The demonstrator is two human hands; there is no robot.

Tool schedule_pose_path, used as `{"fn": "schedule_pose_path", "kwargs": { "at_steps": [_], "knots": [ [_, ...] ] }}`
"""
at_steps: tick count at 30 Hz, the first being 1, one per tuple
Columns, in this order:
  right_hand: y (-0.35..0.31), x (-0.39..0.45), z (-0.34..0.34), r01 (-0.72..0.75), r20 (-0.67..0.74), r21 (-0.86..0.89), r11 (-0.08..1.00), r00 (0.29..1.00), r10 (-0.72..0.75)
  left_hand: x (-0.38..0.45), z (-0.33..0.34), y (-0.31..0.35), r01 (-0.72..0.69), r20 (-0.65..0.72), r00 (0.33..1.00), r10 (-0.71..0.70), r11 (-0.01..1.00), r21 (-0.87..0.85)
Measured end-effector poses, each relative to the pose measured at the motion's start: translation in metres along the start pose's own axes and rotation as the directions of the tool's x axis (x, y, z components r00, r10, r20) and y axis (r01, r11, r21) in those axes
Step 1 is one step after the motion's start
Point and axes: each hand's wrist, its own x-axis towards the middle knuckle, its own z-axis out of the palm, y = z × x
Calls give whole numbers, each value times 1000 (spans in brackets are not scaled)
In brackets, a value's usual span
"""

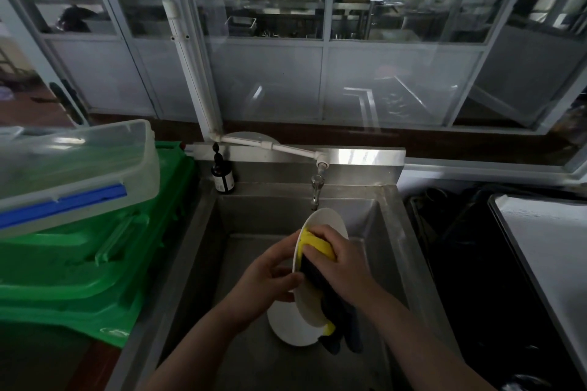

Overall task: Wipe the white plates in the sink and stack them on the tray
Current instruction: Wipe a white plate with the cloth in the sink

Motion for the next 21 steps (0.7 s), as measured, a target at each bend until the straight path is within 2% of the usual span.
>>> {"fn": "schedule_pose_path", "kwargs": {
  "at_steps": [5, 8, 17, 21],
  "knots": [
    [0, -2, 0, 33, 95, -3, 999, 995, -33, 0, 1, -2, 8, -22, 1000, -8, 1000, -7],
    [2, 0, 4, 29, 71, -32, 999, 997, -27, -1, 1, -4, 10, -38, 999, -10, 1000, -8],
    [17, 9, 5, -113, -71, -102, 988, 992, 106, -1, 3, -7, -6, -84, 996, -5, 991, -134],
    [25, 15, -3, -205, -42, -122, 971, 979, 201, 0, 5, -9, 2, -97, 995, -15, 991, -136]
  ]
}}
